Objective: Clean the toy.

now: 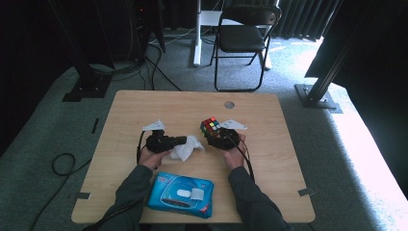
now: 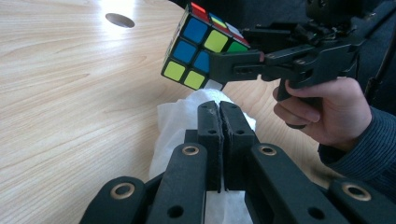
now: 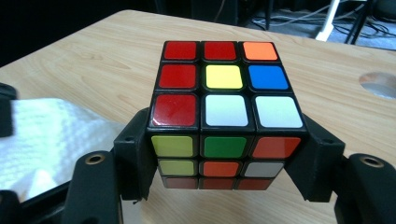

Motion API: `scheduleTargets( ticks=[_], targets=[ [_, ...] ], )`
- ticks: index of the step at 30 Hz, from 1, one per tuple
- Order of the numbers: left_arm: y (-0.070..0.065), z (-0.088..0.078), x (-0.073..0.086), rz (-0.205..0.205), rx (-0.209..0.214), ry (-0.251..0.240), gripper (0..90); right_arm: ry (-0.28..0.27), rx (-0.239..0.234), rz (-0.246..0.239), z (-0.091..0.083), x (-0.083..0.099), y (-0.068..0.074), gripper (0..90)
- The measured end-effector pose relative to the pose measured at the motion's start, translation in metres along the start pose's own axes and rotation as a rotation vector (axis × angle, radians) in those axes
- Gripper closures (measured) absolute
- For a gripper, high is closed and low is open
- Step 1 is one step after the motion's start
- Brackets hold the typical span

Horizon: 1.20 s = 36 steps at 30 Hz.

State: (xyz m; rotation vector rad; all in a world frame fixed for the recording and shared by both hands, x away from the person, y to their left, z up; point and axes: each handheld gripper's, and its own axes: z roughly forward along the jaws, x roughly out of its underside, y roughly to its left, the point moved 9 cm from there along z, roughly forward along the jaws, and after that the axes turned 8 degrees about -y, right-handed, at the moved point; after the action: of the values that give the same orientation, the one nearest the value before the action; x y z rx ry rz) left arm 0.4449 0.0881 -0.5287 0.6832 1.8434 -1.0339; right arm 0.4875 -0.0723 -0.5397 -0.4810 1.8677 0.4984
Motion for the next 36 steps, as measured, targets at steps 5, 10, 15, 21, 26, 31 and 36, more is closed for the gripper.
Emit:
scheduleTargets(
  ticks=[5,10,15,21,26,31,36],
  targets=[
    [0.001,0.000,0.001,-0.004,-0.004,0.001,88.0,0.007,0.029,0.006,0.001,0.004,-0.005,34.2],
    [0.001,0.002,0.002,-0.007,-0.007,0.012,88.0,0.023,0.058,0.003,0.001,0.008,-0.010,34.2],
    [0.002,0.003,0.004,-0.008,-0.017,0.022,88.1,0.041,0.098,0.009,0.003,0.012,-0.016,34.2],
    [0.002,0.002,0.004,-0.006,-0.017,0.026,88.0,0.058,0.142,0.019,0.005,0.016,-0.021,34.2],
    [0.002,0.002,0.003,-0.007,-0.019,0.024,88.0,0.073,0.166,0.022,0.007,0.020,-0.023,34.2],
    [0.003,0.003,0.005,-0.008,-0.023,0.032,88.0,0.092,0.189,0.028,0.009,0.024,-0.025,34.1],
    [0.003,0.003,0.006,-0.007,-0.022,0.037,88.0,0.103,0.207,0.028,0.010,0.027,-0.026,34.1]
  ],
)
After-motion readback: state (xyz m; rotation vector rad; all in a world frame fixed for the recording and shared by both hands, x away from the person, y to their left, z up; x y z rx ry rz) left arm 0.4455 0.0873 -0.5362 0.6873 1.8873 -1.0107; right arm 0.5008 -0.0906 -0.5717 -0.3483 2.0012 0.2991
